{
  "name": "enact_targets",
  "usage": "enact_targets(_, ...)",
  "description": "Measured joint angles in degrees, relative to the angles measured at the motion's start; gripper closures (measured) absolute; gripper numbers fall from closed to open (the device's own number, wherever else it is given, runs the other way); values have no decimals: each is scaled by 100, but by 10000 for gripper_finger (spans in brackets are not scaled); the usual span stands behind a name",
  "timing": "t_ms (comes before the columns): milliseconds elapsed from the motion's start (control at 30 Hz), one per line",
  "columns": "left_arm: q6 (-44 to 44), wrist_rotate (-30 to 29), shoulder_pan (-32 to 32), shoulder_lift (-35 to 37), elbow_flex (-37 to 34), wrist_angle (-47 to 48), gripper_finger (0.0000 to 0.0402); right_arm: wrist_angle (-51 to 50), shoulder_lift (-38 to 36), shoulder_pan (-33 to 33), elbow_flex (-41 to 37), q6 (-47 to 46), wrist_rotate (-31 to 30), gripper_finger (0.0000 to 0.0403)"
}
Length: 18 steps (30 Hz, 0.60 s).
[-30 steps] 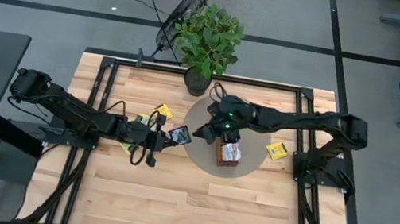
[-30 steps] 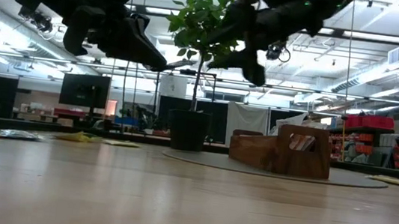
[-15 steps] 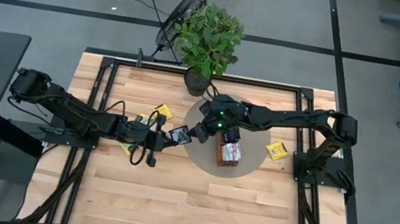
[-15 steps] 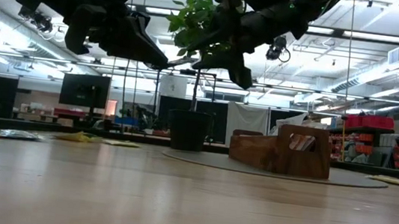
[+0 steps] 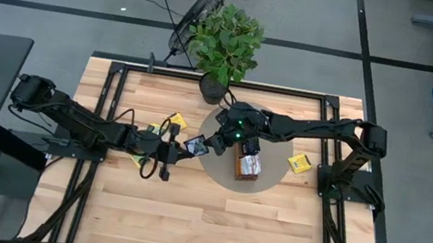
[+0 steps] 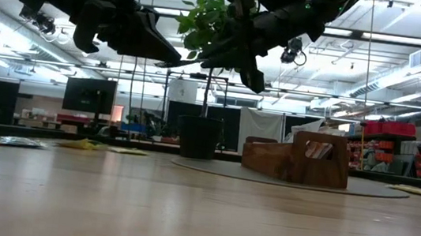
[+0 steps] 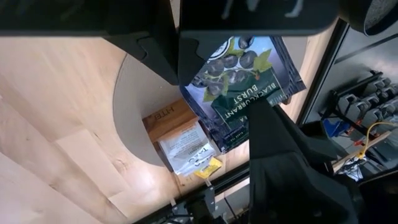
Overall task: Pick & Place Tea
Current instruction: Put the purple tea bag into the middle section of the wooden organizer
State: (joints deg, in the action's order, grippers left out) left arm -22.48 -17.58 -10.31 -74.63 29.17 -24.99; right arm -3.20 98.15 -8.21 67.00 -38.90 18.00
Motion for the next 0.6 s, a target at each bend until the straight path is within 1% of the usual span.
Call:
enact_targets(100, 2, 0, 0, 0, 0, -47, 400, -23, 0, 0, 0, 60, 3, 351)
enact_targets(233, 81, 21, 0, 0, 0, -158, 399, -69, 0, 0, 0, 192, 0, 393)
enact_targets(300, 84, 105, 0, 0, -2, -156, 393, -72, 0, 2, 0, 182, 16, 396)
enact_targets(400, 90, 578, 0, 0, -2, -267, 371, -110, -2, 2, 0, 186, 147, 399)
enact_targets(467, 166, 588, -4, 2, -2, -361, 354, -283, -10, 2, 0, 189, 153, 399)
enact_targets(600, 342, 472, 88, 2, -2, -191, 328, -803, -97, -43, 0, 295, 157, 401)
